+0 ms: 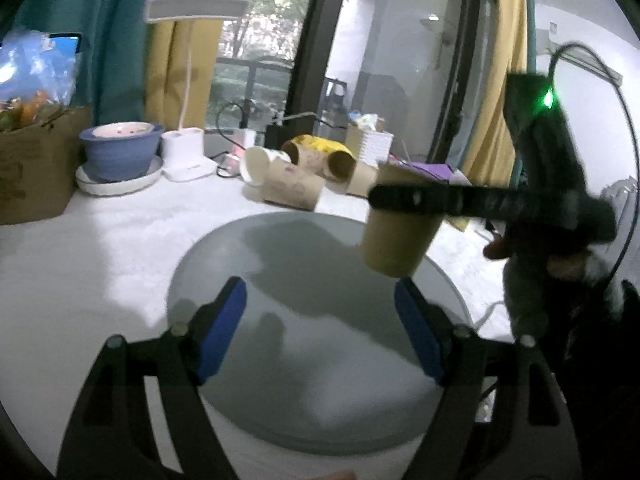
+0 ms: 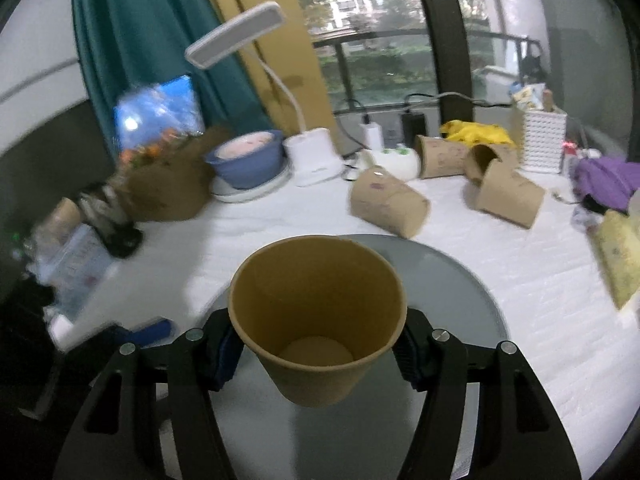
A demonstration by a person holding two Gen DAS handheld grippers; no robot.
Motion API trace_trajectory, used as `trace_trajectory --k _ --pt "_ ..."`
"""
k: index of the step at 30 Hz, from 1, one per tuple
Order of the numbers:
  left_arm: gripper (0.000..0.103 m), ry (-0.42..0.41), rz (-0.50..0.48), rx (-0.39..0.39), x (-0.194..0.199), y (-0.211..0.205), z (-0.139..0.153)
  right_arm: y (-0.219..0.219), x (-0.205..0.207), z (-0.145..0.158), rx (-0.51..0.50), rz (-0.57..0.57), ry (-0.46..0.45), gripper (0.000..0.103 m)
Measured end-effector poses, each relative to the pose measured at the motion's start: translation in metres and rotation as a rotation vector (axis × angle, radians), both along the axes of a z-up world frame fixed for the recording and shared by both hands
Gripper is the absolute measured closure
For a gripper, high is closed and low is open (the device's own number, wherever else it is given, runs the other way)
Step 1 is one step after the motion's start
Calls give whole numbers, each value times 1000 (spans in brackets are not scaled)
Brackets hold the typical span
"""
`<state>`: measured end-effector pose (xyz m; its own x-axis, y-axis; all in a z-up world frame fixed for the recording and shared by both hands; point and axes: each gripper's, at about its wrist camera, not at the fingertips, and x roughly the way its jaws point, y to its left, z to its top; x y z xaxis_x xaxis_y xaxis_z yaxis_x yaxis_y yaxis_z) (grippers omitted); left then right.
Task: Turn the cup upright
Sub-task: 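Lower the cup upright onto the grey mat and open the left tool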
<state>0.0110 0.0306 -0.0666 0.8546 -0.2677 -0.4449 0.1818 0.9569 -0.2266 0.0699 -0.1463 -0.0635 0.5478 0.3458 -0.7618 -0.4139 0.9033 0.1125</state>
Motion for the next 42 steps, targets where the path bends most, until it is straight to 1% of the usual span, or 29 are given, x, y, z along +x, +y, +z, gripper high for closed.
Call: trace_trajectory --k 6,13,16,20,25,32,36,39,42 --pt "25 -13 36 -4 2 15 1 2 9 -17 -111 -2 -57 37" --pt "25 15 76 -38 13 26 -5 15 18 -36 -242 -2 -106 37" --pt "25 34 93 -62 15 31 -8 16 23 -42 -247 -9 -95 37" --pt "25 39 105 -80 17 35 -9 18 26 -45 -263 -11 -90 37" --pt "25 44 108 -78 18 35 -9 16 25 -52 -296 -26 -76 37" --pt "25 65 121 -109 23 41 -12 9 20 -52 -291 -56 -88 37" --pt "25 67 125 -104 24 41 -12 9 17 -50 -287 -58 -96 33" --pt "25 77 131 -90 26 39 -13 6 15 -48 -276 -58 -94 23" --pt "25 105 135 -80 30 39 -15 4 13 -46 -260 -62 -88 23"
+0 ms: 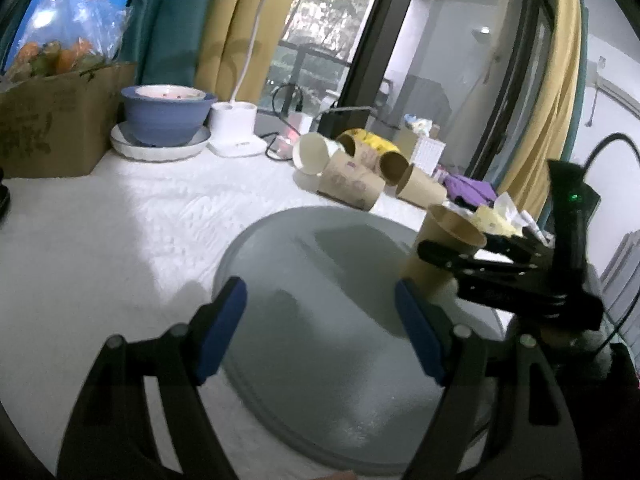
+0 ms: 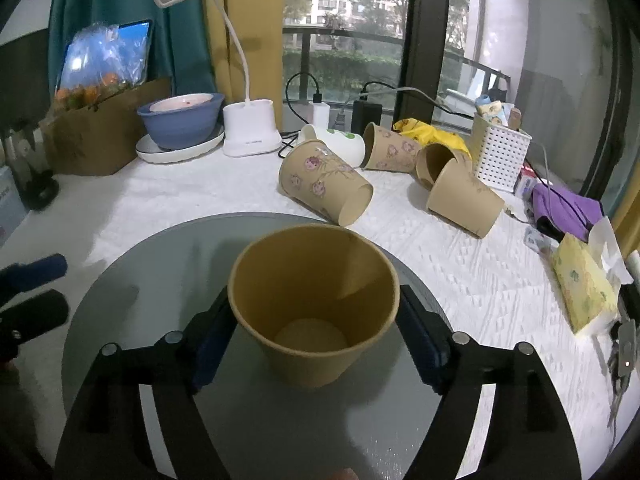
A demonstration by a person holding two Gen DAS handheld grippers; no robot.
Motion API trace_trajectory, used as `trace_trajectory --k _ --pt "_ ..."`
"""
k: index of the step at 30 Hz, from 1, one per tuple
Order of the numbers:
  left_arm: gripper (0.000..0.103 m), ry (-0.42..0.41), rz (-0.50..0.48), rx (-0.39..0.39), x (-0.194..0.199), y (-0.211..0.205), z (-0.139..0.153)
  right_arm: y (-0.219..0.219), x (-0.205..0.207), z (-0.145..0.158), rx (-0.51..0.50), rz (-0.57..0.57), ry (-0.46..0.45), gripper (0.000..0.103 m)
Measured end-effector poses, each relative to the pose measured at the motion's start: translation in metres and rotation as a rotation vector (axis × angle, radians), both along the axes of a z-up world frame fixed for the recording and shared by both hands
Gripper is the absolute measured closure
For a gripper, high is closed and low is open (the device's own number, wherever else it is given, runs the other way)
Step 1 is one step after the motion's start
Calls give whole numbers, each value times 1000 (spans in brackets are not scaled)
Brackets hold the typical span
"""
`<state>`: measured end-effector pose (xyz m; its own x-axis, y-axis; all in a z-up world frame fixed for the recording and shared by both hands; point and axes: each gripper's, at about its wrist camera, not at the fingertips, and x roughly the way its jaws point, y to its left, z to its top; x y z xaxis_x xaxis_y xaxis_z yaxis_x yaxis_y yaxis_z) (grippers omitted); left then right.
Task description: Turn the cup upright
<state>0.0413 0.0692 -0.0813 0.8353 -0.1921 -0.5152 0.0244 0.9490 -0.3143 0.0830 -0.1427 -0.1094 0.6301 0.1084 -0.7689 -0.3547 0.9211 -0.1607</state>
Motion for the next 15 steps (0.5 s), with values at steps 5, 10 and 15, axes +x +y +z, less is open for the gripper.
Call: trace_trajectory --k 5,10,15 --pt "25 -9 17 35 -3 -7 4 -4 -8 9 22 2 -4 22" --pt "25 -27 21 35 -8 -17 12 -11 -19 21 37 -2 -16 22" --pt "18 -52 25 73 -14 -30 27 -19 -30 38 55 -12 -36 22"
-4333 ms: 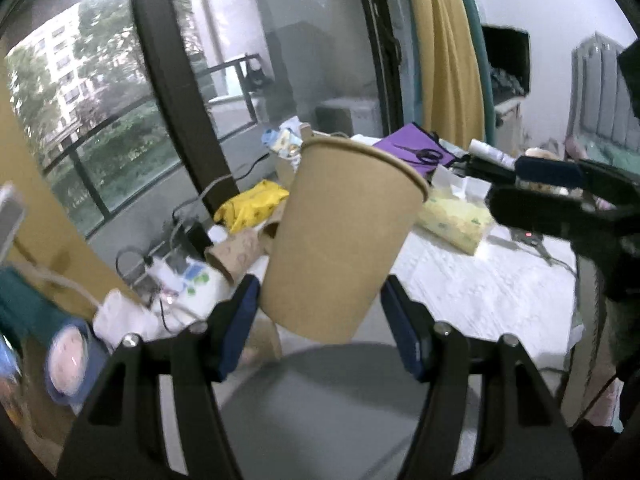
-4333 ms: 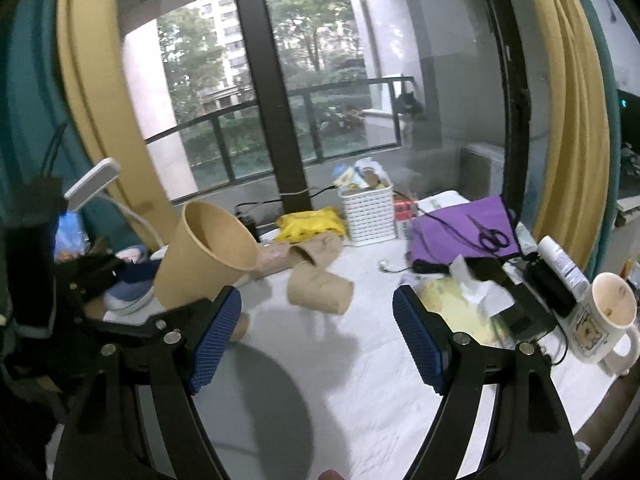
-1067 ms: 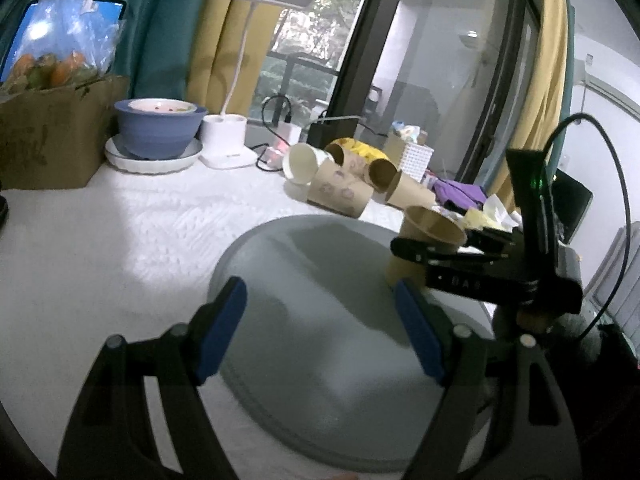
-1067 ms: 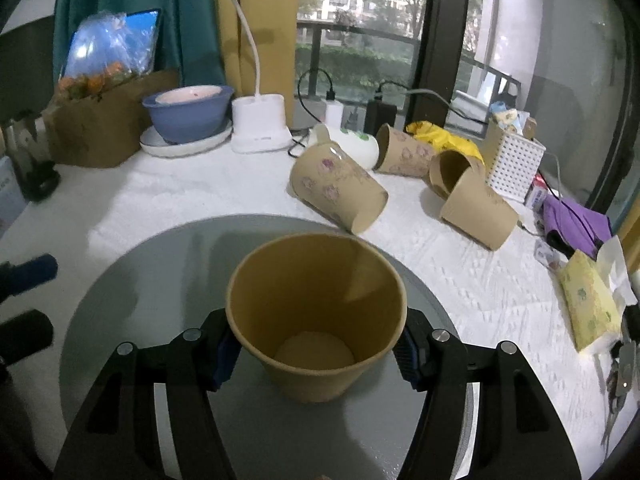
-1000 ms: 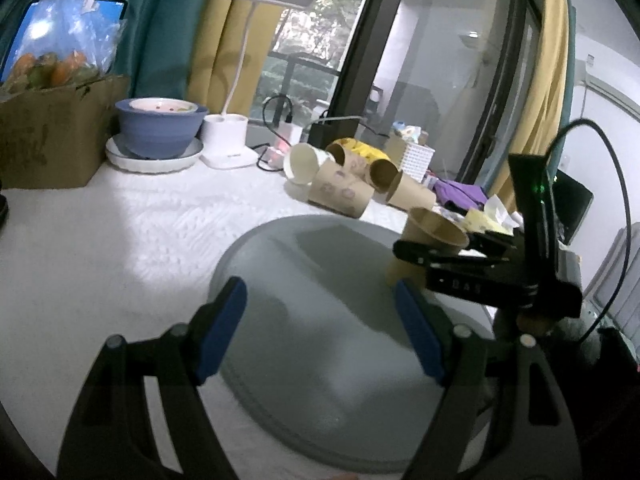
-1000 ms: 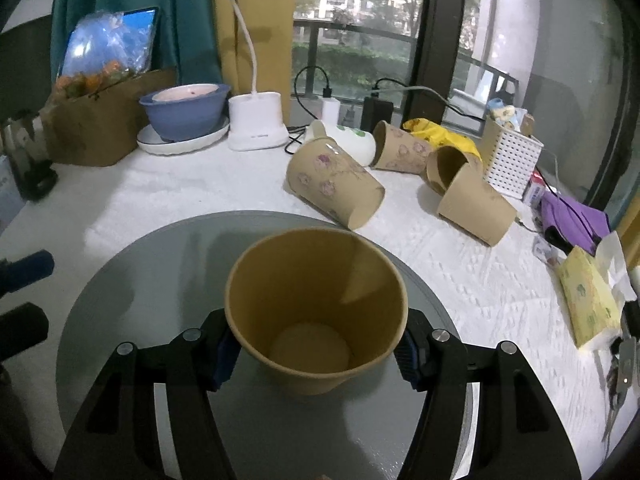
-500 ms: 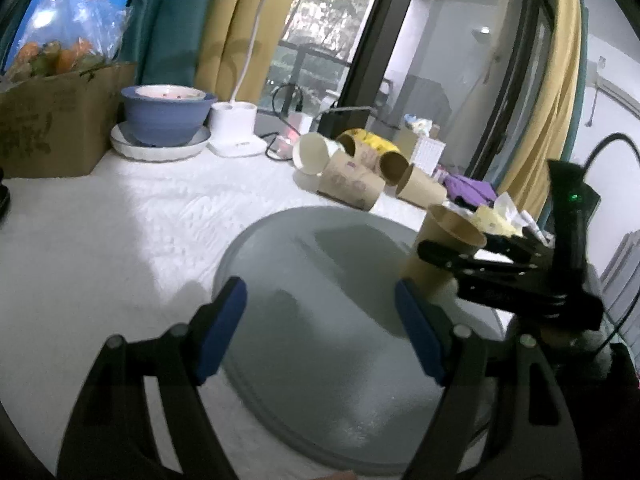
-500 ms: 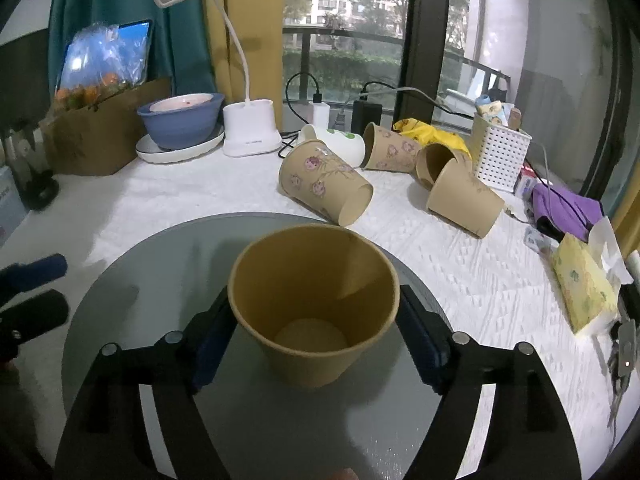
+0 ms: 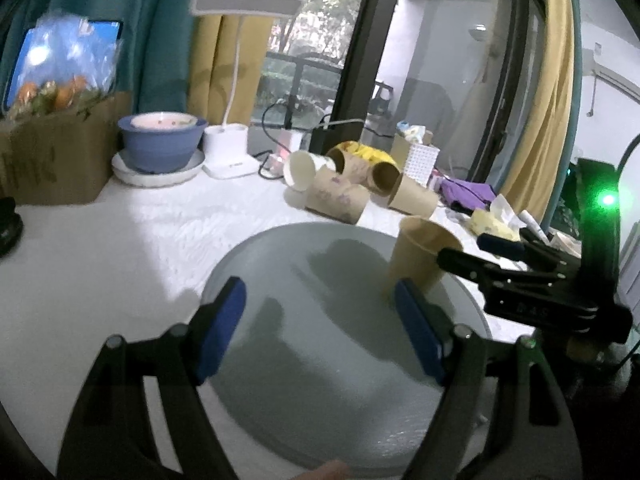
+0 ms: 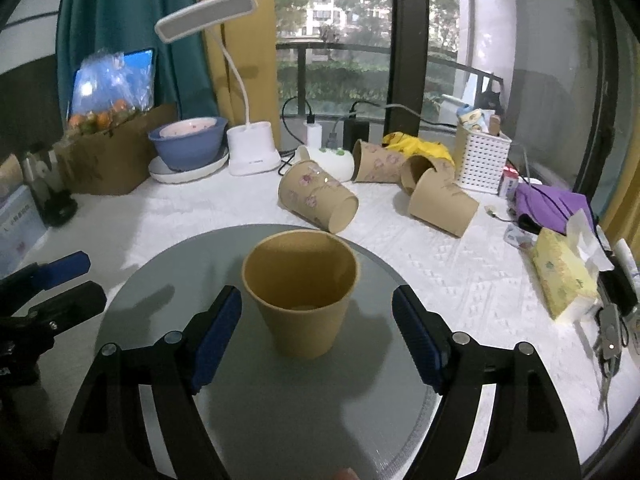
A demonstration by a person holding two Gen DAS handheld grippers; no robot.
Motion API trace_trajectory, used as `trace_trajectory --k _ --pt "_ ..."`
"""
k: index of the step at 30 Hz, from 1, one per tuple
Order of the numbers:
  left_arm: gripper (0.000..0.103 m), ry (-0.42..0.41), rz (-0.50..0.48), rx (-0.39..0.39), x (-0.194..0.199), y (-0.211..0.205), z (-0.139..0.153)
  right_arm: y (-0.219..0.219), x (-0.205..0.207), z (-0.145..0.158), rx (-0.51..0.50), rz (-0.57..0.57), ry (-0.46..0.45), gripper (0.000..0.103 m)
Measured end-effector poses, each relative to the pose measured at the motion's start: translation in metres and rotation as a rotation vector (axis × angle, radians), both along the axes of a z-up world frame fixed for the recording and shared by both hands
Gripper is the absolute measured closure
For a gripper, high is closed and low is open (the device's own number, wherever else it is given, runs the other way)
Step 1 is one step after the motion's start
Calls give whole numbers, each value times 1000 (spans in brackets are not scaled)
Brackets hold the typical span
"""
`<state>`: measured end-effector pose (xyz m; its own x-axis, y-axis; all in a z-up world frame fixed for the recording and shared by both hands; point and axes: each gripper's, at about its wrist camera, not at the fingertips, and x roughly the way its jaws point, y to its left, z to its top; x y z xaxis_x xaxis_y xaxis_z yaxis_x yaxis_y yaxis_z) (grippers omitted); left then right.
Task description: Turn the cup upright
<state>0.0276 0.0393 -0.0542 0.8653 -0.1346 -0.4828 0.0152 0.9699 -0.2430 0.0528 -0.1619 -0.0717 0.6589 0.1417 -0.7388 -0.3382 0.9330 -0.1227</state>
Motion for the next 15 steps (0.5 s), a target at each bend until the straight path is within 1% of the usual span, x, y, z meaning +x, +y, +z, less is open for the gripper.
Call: trace_trajectory --k 1,2,5,11,15 --pt "11 -11 1 3 -2 -2 4 -1 -3 4 3 0 -6 22" --pt "10 -19 -1 2 -4 -3 7 -2 -5 7 5 -1 -11 22" --pt "10 -43 -3 1 -9 -5 19 -5 -13 18 19 -2 -27 22" --pt "8 -79 -15 43 -19 -19 41 -11 -28 45 40 -6 -83 22" --pt "8 -124 -3 70 -29 -25 60 -16 -37 68 62 -13 -125 22"
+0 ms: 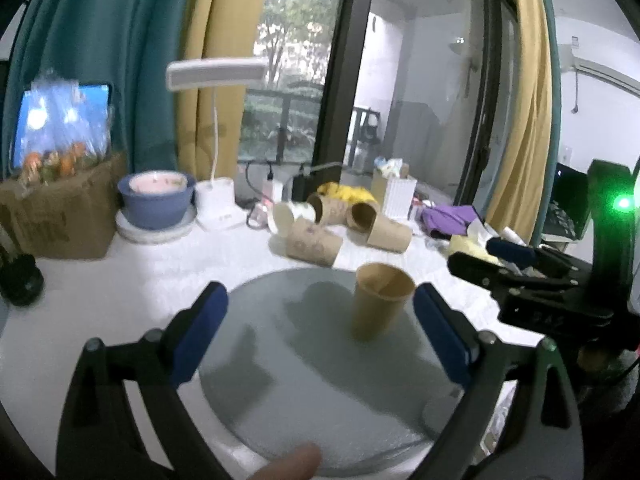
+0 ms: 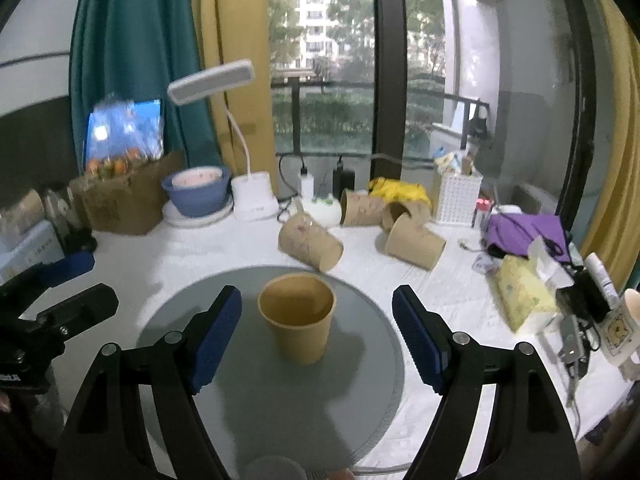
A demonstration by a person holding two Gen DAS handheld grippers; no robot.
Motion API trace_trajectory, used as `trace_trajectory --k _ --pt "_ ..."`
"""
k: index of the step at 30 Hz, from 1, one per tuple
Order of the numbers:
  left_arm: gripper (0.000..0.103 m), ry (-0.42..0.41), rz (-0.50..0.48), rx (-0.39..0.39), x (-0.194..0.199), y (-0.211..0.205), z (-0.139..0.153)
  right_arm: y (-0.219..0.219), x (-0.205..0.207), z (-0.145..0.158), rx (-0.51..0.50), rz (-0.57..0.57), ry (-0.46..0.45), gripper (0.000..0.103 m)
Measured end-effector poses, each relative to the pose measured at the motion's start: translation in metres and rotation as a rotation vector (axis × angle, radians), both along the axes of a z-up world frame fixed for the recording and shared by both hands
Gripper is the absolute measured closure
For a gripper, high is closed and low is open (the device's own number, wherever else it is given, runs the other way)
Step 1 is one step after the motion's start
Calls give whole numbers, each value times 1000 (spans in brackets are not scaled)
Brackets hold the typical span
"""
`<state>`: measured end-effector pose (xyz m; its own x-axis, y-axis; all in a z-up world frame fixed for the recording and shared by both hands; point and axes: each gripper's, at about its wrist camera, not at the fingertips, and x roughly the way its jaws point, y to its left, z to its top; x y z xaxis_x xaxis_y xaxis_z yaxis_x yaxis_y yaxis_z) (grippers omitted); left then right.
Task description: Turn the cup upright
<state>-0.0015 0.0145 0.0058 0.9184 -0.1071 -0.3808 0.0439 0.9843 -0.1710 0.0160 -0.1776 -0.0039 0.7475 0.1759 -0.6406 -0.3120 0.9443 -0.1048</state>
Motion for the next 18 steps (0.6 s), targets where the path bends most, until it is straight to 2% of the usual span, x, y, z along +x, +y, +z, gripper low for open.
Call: trace_trajectory --k 11,15,18 --pt "7 -123 51 107 -23 -17 46 -12 -23 59 61 -10 -95 22" --pt "7 -137 78 126 -28 -20 56 -17 -33 76 64 -14 -135 22" --pt "7 -158 83 108 -33 -16 61 -20 -38 85 73 -12 -152 22"
